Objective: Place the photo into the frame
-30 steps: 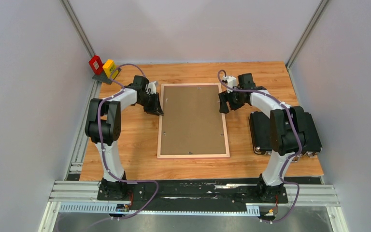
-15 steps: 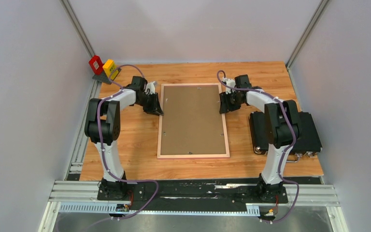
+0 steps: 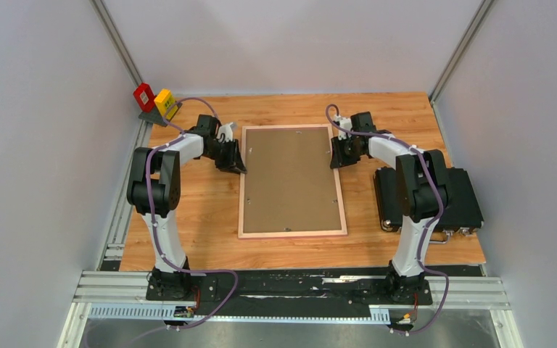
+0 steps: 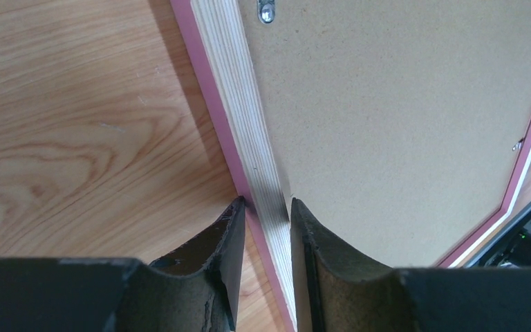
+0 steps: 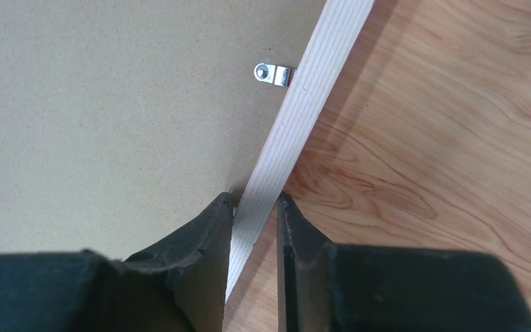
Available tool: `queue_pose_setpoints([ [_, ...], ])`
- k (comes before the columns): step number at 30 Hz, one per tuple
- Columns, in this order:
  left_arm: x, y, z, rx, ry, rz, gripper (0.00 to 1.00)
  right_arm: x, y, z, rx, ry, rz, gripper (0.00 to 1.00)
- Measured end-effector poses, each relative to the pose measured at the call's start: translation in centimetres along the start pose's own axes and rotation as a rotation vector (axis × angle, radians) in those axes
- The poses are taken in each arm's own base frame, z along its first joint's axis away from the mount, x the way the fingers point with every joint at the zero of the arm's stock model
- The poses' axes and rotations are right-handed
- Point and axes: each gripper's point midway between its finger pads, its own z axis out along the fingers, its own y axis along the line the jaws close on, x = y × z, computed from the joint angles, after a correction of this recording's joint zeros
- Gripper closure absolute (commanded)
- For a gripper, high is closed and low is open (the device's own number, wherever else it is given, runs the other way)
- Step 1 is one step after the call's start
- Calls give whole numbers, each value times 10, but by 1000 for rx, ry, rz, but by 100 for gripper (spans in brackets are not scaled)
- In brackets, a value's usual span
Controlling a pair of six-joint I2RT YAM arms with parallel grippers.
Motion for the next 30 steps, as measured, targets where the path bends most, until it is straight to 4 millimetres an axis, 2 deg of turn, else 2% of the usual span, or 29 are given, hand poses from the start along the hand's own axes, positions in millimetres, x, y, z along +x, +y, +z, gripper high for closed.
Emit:
queue_pose_setpoints([
  [3, 1, -3, 0, 22, 5, 5, 52, -1, -2, 0, 8, -5, 5, 91],
  [7, 2, -10, -1, 62, 12, 12, 36, -1, -8, -1, 15, -15, 35, 97],
  [10, 4, -16, -1, 97, 22, 19, 26, 0, -13, -4, 14, -38, 76, 98],
  [16, 6, -25, -4, 138, 37, 30, 6, 13, -46, -24, 69, -67, 216, 98],
  [18, 5, -26, -5, 142, 37, 39, 1, 20, -56, -32, 99, -72, 253, 87],
  [20, 5, -27, -7, 141, 35, 47, 0, 24, -63, -38, 128, -79, 281, 62],
  [23, 4, -26, -11, 124, 30, 61, 0, 23, -58, -44, 128, -93, 305, 26],
  [25, 1, -25, -14, 106, 22, 73, 0, 16, -45, -48, 106, -116, 292, 14],
  [27, -3, -25, -20, 80, 5, 92, 0, 6, -43, -58, 118, -151, 265, 2],
  [30, -11, -25, -33, 32, -36, 127, 0, -7, -50, -77, 154, -211, 252, 0],
])
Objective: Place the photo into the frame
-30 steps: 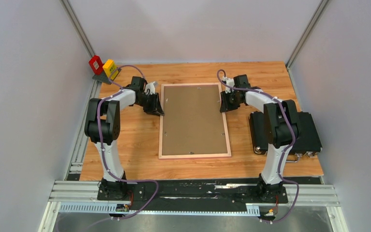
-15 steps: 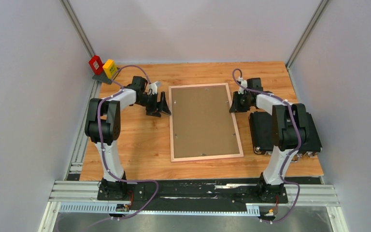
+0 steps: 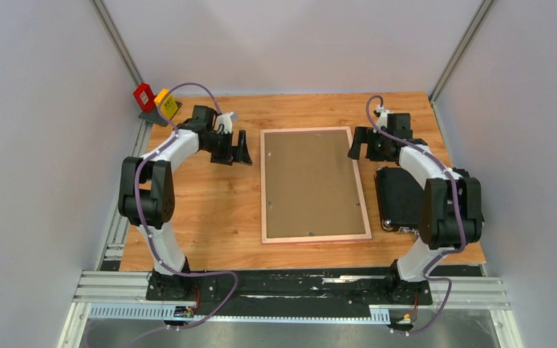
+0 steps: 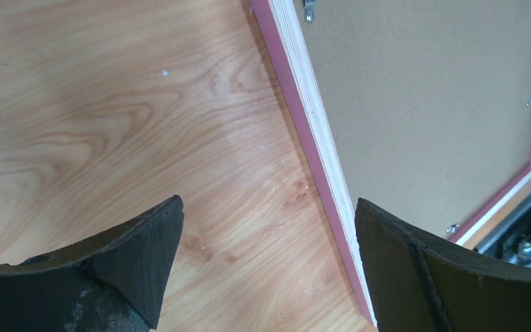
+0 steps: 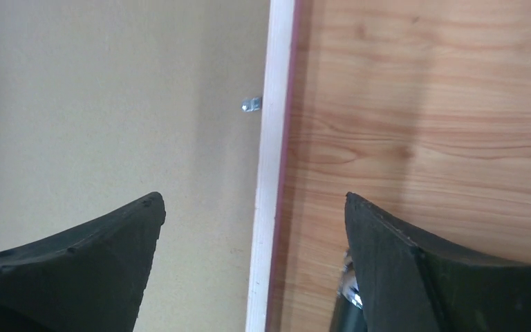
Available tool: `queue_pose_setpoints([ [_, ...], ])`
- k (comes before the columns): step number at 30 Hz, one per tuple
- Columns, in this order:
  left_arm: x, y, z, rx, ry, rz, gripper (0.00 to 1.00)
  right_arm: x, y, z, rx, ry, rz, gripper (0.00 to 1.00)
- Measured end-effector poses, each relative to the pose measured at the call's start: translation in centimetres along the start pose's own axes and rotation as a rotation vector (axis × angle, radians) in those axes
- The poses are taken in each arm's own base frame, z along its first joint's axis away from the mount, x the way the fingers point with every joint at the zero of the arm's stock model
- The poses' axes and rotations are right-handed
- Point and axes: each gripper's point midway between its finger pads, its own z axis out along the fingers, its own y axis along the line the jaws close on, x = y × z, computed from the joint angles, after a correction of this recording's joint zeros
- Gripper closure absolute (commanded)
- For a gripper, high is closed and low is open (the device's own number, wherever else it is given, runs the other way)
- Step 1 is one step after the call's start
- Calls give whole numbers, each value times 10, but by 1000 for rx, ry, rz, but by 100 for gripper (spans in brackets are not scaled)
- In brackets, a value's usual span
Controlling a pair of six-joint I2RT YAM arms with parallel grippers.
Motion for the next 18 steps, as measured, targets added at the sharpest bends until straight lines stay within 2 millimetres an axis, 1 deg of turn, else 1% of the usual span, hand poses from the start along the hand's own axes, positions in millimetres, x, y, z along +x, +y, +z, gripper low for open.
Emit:
queue_pose_setpoints([
  [4, -16, -1, -23, -72, -73, 60, 0, -29, -3, -27, 40, -106, -31, 0],
  [11, -45, -1, -67, -221, -231, 160, 0, -102, 4, -93, 131, -368, -94, 0],
  [13, -51, -2, -81, -262, -284, 185, 0, -118, 4, -112, 162, -437, -100, 0],
  [16, -57, -4, -103, -319, -361, 207, 0, -128, 7, -129, 173, -492, -107, 6],
  [18, -63, -5, -116, -357, -407, 216, 0, -129, 8, -137, 159, -516, -102, 5],
])
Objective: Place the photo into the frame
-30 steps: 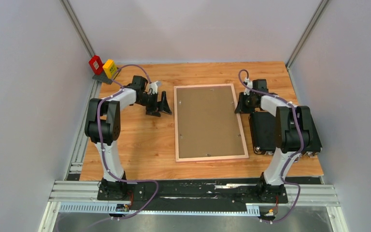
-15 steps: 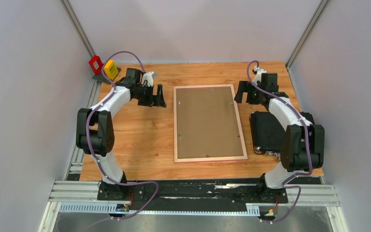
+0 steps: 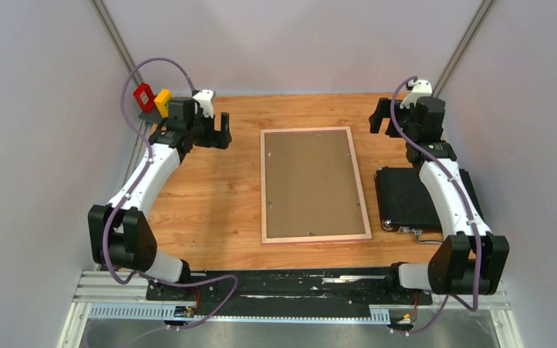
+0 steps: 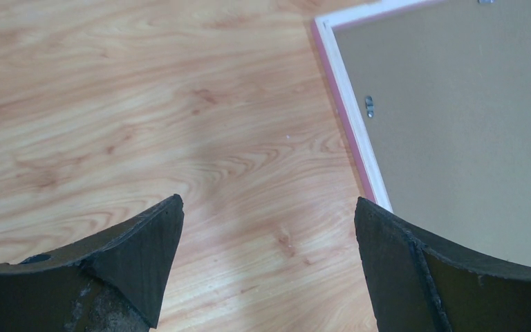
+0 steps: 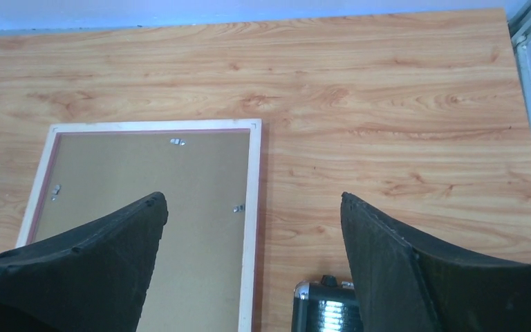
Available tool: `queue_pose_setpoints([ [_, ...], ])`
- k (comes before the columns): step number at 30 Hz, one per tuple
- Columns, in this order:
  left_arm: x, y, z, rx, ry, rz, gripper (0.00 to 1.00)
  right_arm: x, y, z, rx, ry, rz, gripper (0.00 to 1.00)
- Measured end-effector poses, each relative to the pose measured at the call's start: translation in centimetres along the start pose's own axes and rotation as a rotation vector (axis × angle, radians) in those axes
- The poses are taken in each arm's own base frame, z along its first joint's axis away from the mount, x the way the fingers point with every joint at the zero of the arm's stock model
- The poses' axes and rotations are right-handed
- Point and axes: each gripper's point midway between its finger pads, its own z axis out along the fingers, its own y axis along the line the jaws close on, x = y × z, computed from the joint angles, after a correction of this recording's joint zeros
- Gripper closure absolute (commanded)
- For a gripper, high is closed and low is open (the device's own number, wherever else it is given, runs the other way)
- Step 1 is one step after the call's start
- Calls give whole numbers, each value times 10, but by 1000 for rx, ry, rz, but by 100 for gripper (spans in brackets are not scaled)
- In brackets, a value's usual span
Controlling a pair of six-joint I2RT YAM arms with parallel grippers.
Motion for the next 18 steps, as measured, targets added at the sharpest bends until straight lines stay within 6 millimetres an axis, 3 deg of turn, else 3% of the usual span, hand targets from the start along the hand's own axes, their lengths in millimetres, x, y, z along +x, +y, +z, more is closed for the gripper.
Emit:
queue_pose_setpoints([
  [5, -14, 2, -9, -20, -54, 2, 0, 12, 2, -24, -53, -35, 33, 0],
  [9, -14, -12, -9, 59, -53, 3, 0, 16, 16, -33, -142, -53, 12, 0],
  [13, -9, -26, 0, 125, -17, 28, 0, 26, 24, -24, -198, -28, 12, 0],
  [18, 5, -43, 26, 168, 58, 58, 0, 62, 25, 7, -196, 78, 26, 5],
])
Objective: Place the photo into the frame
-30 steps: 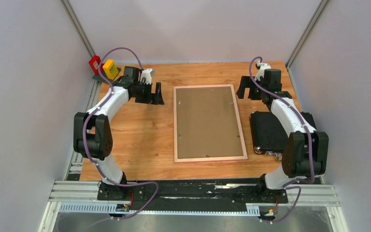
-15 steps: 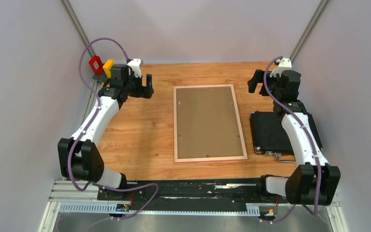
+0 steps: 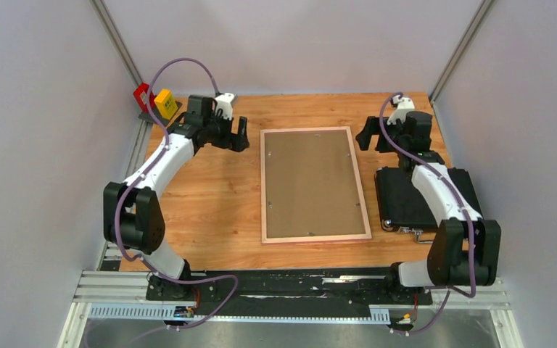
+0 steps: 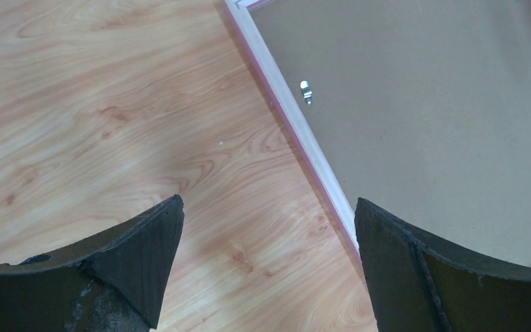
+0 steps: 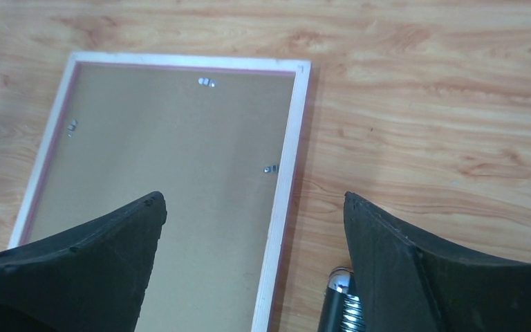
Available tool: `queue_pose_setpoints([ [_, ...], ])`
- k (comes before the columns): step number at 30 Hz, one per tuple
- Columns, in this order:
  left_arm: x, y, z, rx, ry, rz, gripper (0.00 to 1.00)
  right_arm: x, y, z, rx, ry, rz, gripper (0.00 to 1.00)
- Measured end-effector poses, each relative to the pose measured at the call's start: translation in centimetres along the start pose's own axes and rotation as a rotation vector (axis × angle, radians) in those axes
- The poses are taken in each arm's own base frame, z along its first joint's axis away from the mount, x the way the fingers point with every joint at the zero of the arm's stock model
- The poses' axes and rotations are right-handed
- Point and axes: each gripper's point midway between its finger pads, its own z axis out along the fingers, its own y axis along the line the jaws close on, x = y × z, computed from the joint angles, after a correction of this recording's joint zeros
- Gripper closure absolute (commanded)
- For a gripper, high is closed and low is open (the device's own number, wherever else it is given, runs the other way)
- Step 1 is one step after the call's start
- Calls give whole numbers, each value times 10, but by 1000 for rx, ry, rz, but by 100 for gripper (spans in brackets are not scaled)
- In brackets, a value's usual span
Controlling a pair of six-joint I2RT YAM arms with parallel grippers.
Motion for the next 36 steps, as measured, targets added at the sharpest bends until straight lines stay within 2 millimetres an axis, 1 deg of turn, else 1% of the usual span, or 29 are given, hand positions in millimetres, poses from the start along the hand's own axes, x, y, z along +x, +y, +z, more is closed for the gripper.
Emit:
queue_pose_setpoints([
  [2, 4, -4, 10, 12, 25, 3, 0, 18, 1, 14, 8, 52, -4, 6],
  [5, 6, -11, 23, 26, 50, 8, 0, 42, 10, 35, 3, 124, -26, 6],
  [9, 8, -18, 34, 38, 69, 14, 0, 69, 16, 58, 14, 202, -51, 6],
  [12, 12, -22, 39, 35, 83, 21, 0, 91, 14, 73, 41, 267, -60, 8],
  [14, 13, -24, 40, 29, 85, 29, 0, 103, 9, 81, 63, 306, -60, 9],
  [16, 13, -26, 41, 20, 86, 36, 0, 110, 4, 86, 80, 334, -57, 12],
  [19, 12, -26, 42, 7, 82, 42, 0, 120, -1, 90, 99, 369, -55, 14],
  [24, 13, -19, 45, -33, 85, 42, 0, 133, -10, 94, 131, 416, -54, 16],
  [26, 15, -18, 47, -39, 89, 36, 0, 138, -14, 95, 143, 433, -50, 19],
  [29, 17, -16, 48, -48, 95, 24, 0, 144, -19, 94, 151, 460, -38, 28],
  [32, 18, -17, 49, -52, 98, 20, 0, 150, -32, 90, 167, 481, -1, 37],
  [36, 19, -20, 51, -49, 101, 25, 0, 150, -44, 87, 172, 483, 47, 52],
])
